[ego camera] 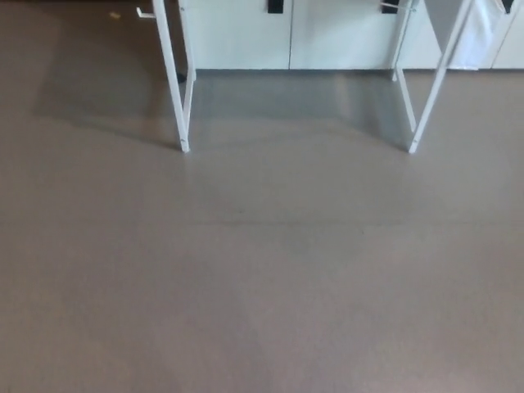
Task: The robot walk towards a table in front and uses its left hand to pick up the pot from the base and places it on the table
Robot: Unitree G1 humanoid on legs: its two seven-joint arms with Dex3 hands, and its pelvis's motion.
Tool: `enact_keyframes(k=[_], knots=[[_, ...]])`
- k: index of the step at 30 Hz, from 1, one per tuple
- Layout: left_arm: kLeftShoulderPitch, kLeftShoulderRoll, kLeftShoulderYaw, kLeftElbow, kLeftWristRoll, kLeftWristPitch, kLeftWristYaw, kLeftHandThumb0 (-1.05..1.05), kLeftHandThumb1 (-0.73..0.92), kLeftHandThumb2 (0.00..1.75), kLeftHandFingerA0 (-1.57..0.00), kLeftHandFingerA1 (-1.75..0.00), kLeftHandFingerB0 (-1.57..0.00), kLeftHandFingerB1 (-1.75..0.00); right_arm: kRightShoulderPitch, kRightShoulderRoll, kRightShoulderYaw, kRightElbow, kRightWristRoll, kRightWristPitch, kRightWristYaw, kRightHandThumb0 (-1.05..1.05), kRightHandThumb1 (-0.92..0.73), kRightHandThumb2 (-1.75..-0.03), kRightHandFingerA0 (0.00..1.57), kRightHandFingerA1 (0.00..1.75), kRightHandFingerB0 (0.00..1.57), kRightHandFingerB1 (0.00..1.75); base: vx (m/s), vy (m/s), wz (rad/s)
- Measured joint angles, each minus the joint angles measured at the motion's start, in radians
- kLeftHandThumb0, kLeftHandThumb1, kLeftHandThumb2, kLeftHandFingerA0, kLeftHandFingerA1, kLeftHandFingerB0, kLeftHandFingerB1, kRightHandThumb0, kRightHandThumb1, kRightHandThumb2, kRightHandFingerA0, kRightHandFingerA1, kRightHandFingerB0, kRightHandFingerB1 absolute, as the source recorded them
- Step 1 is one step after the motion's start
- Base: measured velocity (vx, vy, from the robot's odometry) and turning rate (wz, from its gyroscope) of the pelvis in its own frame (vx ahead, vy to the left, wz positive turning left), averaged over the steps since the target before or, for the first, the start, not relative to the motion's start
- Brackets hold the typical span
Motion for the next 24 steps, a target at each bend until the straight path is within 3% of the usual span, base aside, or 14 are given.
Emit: enact_keyframes(k=[2, 3, 6, 7, 8, 10, 11, 12, 13, 18, 19, 21, 22, 24], knots=[[0.002, 0.004, -0.001, -0.001, 0.000, 0.000, 0.005, -0.39, 0.52, 0.56, -0.47, -0.35, -0.34, -0.32, -0.003, 0.000, 0.002, -0.001, -0.001, 0.000, 0.000, -0.94, -0.63, -1.02, 0.28, 0.58, 0.15, 0.47, 0.15, 0.081, 0.08], [0.002, 0.004, -0.001, -0.001, 0.000, 0.000, 0.006, -0.47, 0.46, 0.67, -0.40, -0.42, -0.30, -0.39, -0.003, 0.000, 0.003, -0.001, -0.001, 0.000, 0.000, -0.94, -0.79, -0.64, 0.30, 0.52, 0.22, 0.39, 0.18, 0.050, 0.09], [0.007, 0.004, -0.002, -0.006, -0.001, 0.000, 0.006, -0.49, 0.45, 0.68, -0.41, -0.42, -0.32, -0.40, -0.003, 0.000, 0.004, -0.001, -0.001, 0.000, 0.000, -0.94, -0.78, -0.64, 0.32, 0.51, 0.22, 0.39, 0.16, -0.018, 0.06], [0.012, 0.004, -0.002, -0.010, -0.002, 0.000, 0.007, -0.48, 0.45, 0.67, -0.42, -0.42, -0.31, -0.39, -0.002, 0.000, 0.003, -0.001, -0.001, 0.000, 0.000, -0.99, -0.64, -0.78, 0.30, 0.54, 0.21, 0.43, 0.15, -0.071, 0.02], [0.015, 0.004, -0.002, -0.011, -0.002, 0.000, 0.007, -0.48, 0.45, 0.67, -0.41, -0.42, -0.31, -0.39, -0.001, 0.000, 0.003, -0.001, -0.001, 0.000, 0.001, -0.94, -0.77, -0.64, 0.32, 0.50, 0.23, 0.38, 0.17, -0.111, 0.02], [0.031, 0.003, -0.002, -0.011, -0.003, 0.000, 0.008, -0.48, 0.45, 0.67, -0.41, -0.42, -0.31, -0.39, 0.010, 0.000, 0.003, 0.000, -0.001, 0.000, 0.002, -0.94, -0.77, -0.64, 0.32, 0.50, 0.23, 0.38, 0.10, -0.135, 0.03], [0.048, -0.001, -0.002, -0.009, -0.004, 0.000, 0.009, -0.54, 0.45, 0.70, -0.42, -0.44, -0.29, -0.39, 0.020, 0.001, 0.002, 0.004, -0.001, 0.002, 0.002, -0.98, -0.63, -0.77, 0.31, 0.53, 0.21, 0.43, 0.15, -0.213, 0.30], [0.054, 0.000, -0.003, -0.010, -0.003, -0.001, 0.010, -0.54, 0.45, 0.70, -0.42, -0.44, -0.29, -0.39, 0.026, 0.007, 0.004, 0.004, -0.002, 0.001, 0.005, -0.98, -0.63, -0.77, 0.31, 0.53, 0.21, 0.43, 0.17, -0.141, 0.25], [0.060, -0.001, -0.011, -0.011, -0.001, -0.004, 0.012, -0.47, 0.50, 0.56, -0.47, -0.35, -0.34, -0.32, 0.028, 0.001, 0.002, 0.004, -0.001, 0.001, 0.006, -0.93, -0.77, -0.64, 0.33, 0.51, 0.24, 0.38, 0.15, -0.119, 0.19], [0.078, 0.001, -0.034, 0.000, 0.008, -0.025, 0.023, -0.49, 0.50, 0.56, -0.48, -0.36, -0.35, -0.32, 0.038, -0.004, 0.003, 0.005, -0.001, 0.001, 0.008, -0.93, -0.77, -0.64, 0.33, 0.52, 0.23, 0.38, 0.15, -0.091, -0.06], [0.079, 0.003, -0.037, 0.006, 0.009, -0.029, 0.026, -0.50, 0.50, 0.56, -0.48, -0.36, -0.35, -0.32, 0.039, -0.004, 0.003, 0.005, -0.001, 0.001, 0.008, -0.99, -0.63, -0.78, 0.30, 0.54, 0.20, 0.42, 0.13, 0.010, -0.10], [0.080, 0.006, -0.041, 0.013, 0.012, -0.036, 0.029, -0.50, 0.50, 0.56, -0.48, -0.36, -0.35, -0.32, 0.041, -0.004, 0.003, 0.005, -0.001, 0.001, 0.008, -0.99, -0.63, -0.78, 0.30, 0.54, 0.20, 0.42, 0.15, 0.040, -0.09], [0.083, 0.008, -0.044, 0.018, 0.015, -0.043, 0.031, -0.49, 0.50, 0.56, -0.47, -0.35, -0.35, -0.32, 0.042, -0.004, 0.004, 0.006, -0.001, 0.001, 0.008, -0.95, -0.77, -0.63, 0.32, 0.53, 0.22, 0.39, 0.13, 0.090, -0.03], [0.086, 0.008, -0.047, 0.024, 0.018, -0.051, 0.032, -0.49, 0.51, 0.56, -0.47, -0.35, -0.34, -0.32, 0.047, -0.004, 0.005, 0.008, -0.002, 0.002, 0.008, -0.94, -0.77, -0.63, 0.32, 0.53, 0.22, 0.39, 0.15, 0.133, -0.05]])
